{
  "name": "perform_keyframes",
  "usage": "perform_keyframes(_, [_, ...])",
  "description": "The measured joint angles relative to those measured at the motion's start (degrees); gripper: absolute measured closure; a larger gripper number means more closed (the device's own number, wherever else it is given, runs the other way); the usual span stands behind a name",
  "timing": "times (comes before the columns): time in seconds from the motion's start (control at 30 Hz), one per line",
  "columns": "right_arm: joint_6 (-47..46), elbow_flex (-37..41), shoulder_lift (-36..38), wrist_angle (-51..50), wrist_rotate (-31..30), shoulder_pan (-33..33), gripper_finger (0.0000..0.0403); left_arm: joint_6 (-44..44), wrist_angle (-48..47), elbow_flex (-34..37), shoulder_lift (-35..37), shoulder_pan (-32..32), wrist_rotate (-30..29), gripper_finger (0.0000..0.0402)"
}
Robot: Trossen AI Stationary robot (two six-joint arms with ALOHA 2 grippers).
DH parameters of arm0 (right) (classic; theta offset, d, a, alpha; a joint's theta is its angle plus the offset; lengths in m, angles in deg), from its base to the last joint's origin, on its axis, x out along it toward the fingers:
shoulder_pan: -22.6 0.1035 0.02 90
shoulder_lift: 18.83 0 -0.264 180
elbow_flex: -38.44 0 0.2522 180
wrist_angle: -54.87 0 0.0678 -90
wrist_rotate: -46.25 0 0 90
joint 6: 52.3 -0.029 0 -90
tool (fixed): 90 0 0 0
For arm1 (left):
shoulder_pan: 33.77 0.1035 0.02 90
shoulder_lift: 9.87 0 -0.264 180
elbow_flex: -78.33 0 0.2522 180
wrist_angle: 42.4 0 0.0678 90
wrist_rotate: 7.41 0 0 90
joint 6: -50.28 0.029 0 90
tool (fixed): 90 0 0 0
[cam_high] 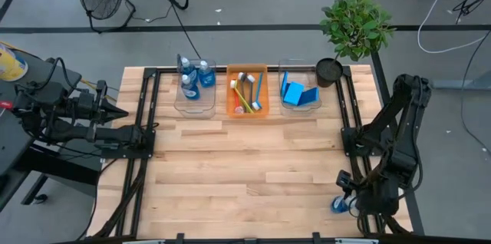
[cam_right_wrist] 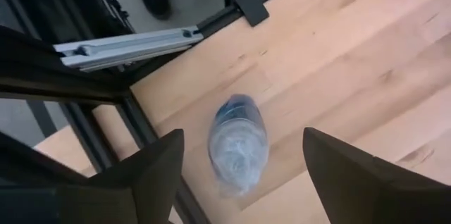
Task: Pick & Place Kitchen Sink Supplies
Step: Put the dish soap into the left transparent bin
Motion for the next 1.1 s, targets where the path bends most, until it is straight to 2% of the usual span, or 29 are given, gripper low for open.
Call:
perform_keyframes(0.1, [-2.0, 1.5, 0.0, 1.1, -1.7, 0.9, 0.0115, 0.0, 0.0, 0.0, 0.0, 0.0, 0.0, 0.0378])
perform_keyframes(0.47, [-7.0, 3.7, 0.0, 4.0, -2.3, 1.9, 0.0117, 0.0, 0.0, 0.0, 0.0, 0.0, 0.0, 0.0378])
perform_keyframes(0.6, [-9.5, 4.4, 0.0, 4.2, -3.5, 1.9, 0.0129, 0.0, 0.0, 0.0, 0.0, 0.0, 0.0, 0.0378])
perform_keyframes(0.77, [-11.7, 6.5, 0.0, 5.9, -2.3, 1.9, 0.015, 0.0, 0.0, 0.0, 0.0, 0.0, 0.0, 0.0378])
perform_keyframes(1.1, [-11.6, 6.9, 0.0, 6.5, -0.7, 1.9, 0.0175, 0.0, 0.0, 0.0, 0.0, 0.0, 0.0, 0.0378])
